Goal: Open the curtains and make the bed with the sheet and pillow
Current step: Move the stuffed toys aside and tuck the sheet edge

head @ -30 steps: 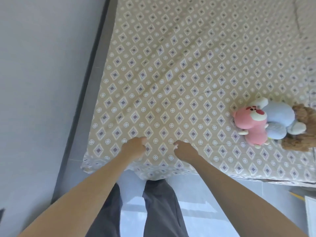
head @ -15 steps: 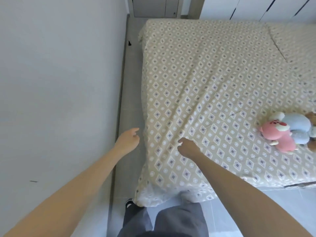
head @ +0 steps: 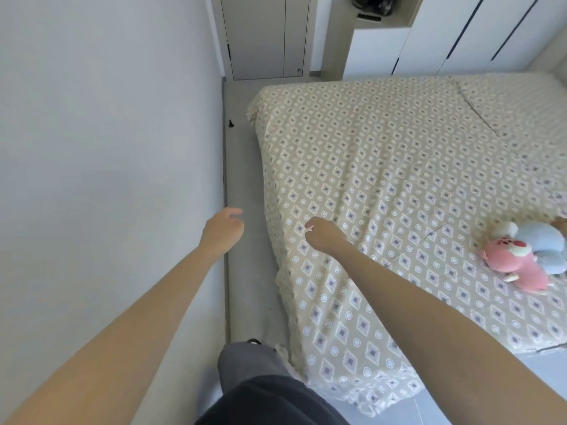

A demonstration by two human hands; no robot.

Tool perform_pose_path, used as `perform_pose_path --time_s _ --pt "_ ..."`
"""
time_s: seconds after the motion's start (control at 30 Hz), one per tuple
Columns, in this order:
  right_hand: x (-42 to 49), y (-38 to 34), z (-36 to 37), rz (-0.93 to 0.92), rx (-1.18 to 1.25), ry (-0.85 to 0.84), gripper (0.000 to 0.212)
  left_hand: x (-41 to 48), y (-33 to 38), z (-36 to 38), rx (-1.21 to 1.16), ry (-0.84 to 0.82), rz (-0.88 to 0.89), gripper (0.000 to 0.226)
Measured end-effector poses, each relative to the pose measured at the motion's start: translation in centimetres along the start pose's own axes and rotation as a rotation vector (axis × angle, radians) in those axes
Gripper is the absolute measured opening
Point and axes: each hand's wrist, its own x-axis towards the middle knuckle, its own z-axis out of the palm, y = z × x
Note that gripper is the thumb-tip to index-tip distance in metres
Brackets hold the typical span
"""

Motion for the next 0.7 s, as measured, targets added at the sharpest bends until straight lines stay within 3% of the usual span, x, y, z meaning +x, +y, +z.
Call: perform_pose_path --time_s 0.33,0.5,0.6,0.7 --pt "12.8 -5.8 -6.7 0.095 0.067 0.058 0.045 16.5 6.4 -1.9 -0.138 -0.064 -0.062 0.044" --pt "22.8 -9.0 -14.2 0.131 0.101 0.090 0.044 28.8 14.6 -4.0 -0.165 -0.124 -0.061 0.045" --pt "27.5 -10.0 -18.7 0.149 0.112 0.106 0.043 35.2 19.9 -5.1 -0.141 -0.153 0.034 0.032" --pt "31.3 -10.5 -22.3 0.178 0.146 0.139 0.042 40.9 24.1 -5.1 -0.102 -0.190 0.076 0.043"
